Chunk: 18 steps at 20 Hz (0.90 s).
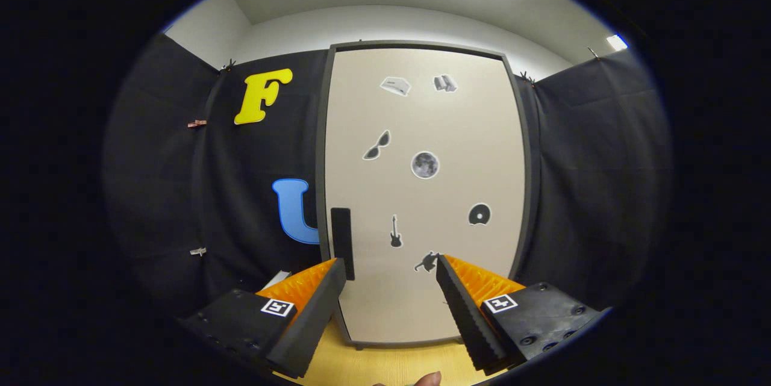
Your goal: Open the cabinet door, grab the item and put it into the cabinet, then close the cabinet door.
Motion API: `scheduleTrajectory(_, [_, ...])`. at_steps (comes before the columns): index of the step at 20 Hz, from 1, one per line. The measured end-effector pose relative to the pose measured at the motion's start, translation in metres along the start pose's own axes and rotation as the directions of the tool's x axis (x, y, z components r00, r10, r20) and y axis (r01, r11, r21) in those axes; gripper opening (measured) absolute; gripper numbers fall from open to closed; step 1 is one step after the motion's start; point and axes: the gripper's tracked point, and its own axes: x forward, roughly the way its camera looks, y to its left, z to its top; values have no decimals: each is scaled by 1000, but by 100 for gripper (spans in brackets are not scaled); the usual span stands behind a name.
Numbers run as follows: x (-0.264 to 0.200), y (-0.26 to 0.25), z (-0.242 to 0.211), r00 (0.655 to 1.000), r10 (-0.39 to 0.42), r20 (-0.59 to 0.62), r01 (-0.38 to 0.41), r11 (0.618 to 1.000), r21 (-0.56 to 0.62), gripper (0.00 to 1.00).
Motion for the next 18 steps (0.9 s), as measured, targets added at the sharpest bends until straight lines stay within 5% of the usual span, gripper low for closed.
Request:
scheduleTrajectory(11, [120,58,-44,1000,-6,-30,5,1000,-30,95])
scheduleTrajectory(14, [137,57,-48,999,-28,-26,28,999,-30,78])
scheduleTrajectory(16, [142,56,-50,999,-48,-21,47,999,-25,55])
scheduleTrajectory(18, [127,59,-48,998,-54,-25,53,998,-36,47])
